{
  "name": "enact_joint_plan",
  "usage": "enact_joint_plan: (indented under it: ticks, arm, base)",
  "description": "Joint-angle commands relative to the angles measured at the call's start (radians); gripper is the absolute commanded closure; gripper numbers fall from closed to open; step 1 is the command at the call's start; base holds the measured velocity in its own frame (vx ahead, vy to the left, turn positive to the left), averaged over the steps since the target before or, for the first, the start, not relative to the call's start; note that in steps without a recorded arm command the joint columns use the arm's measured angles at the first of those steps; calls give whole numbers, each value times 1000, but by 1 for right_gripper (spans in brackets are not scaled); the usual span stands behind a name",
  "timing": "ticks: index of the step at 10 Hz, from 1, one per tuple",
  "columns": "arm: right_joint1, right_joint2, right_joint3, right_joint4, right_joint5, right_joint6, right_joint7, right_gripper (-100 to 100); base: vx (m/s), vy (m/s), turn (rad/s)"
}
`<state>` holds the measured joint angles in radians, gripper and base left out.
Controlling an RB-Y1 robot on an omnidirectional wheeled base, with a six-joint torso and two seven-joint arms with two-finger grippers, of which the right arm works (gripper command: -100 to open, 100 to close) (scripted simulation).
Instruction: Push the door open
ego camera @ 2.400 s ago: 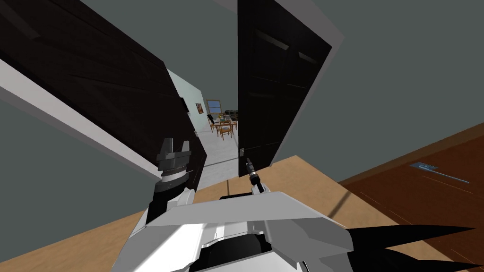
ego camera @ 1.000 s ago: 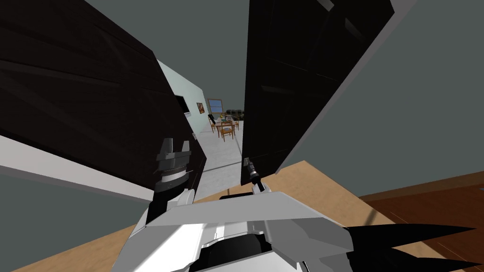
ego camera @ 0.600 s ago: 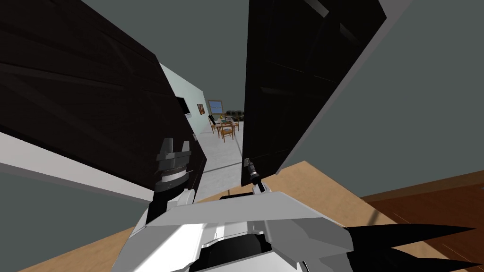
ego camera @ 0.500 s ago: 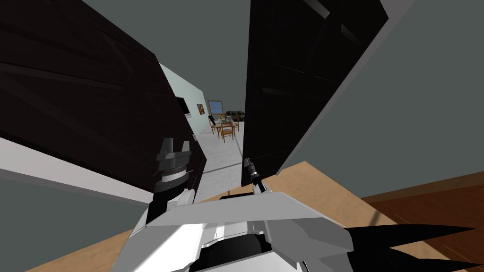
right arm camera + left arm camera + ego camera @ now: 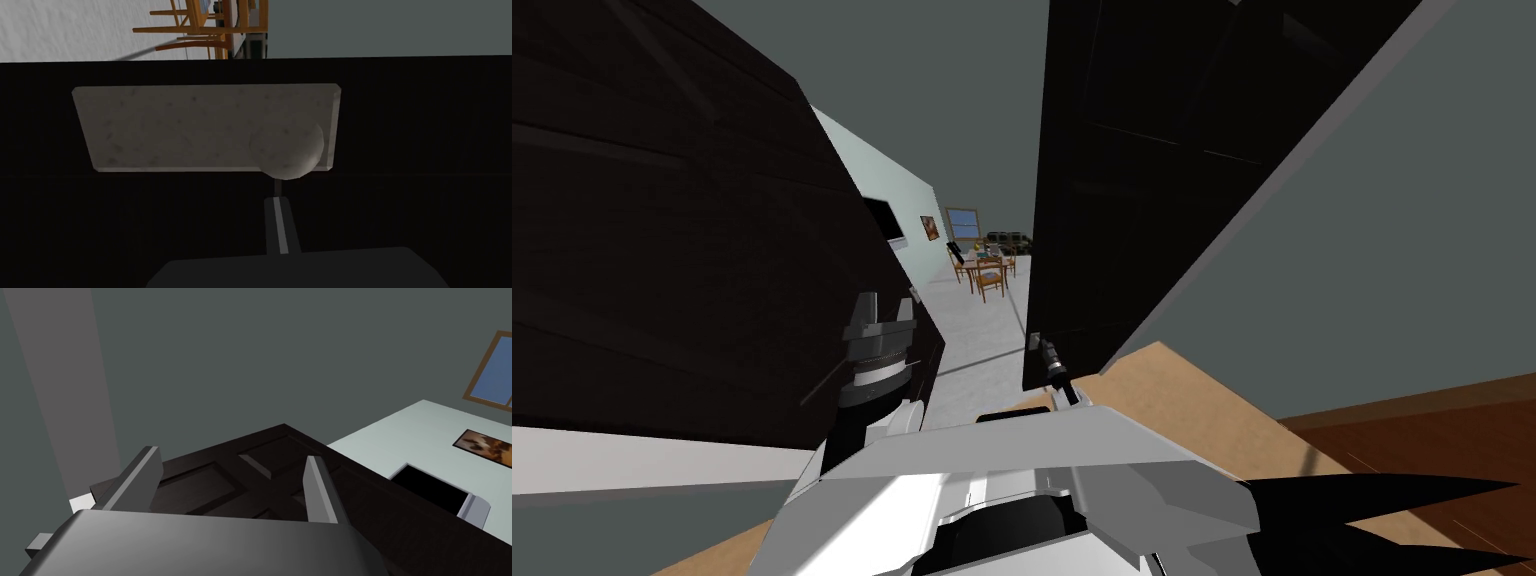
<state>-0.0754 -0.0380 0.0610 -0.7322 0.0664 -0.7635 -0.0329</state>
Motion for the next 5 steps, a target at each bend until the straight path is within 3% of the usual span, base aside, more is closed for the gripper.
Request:
enact_joint_plan:
  ticks: [1,5]
  arm:
    - [2,-4,2,-4,0,3,-2,-100]
    - [7,1,7,-14,-2,6,-9,-100]
  base:
    - [-145,23,-11]
    - [-203,-2,-24]
